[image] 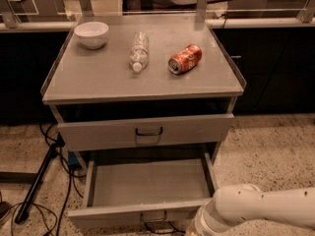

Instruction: Close middle drawer

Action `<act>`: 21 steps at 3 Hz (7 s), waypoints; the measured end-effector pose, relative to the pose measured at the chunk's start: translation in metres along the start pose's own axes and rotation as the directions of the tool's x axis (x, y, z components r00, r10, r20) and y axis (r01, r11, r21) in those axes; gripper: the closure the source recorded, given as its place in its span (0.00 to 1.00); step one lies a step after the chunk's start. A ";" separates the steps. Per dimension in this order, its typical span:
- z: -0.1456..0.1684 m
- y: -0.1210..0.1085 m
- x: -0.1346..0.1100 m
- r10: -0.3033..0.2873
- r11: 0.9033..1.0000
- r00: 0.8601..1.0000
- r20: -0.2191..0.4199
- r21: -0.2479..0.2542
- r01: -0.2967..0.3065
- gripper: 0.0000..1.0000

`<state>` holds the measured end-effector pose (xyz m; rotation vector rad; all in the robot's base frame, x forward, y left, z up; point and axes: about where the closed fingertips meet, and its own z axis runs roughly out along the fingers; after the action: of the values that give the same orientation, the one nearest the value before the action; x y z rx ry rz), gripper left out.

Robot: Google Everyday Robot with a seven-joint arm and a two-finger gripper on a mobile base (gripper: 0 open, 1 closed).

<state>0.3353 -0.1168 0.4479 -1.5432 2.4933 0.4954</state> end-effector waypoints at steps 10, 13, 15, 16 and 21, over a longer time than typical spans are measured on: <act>0.047 -0.066 -0.047 0.008 0.995 1.000 0.027 0.097 -0.010 0.00; 0.047 -0.067 -0.047 0.008 0.995 1.000 0.028 0.098 -0.010 0.66; 0.049 -0.104 -0.078 -0.002 0.983 0.997 0.072 0.182 -0.011 1.00; 0.051 -0.120 -0.098 -0.034 0.975 0.996 0.088 0.222 0.014 1.00; 0.056 -0.132 -0.119 -0.077 0.971 0.992 0.100 0.233 0.052 0.00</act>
Offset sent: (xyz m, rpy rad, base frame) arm 0.0430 0.0311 -0.0504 0.0012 -0.0337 0.0652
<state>0.5052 -0.0506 0.4076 -1.4612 2.3169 0.2609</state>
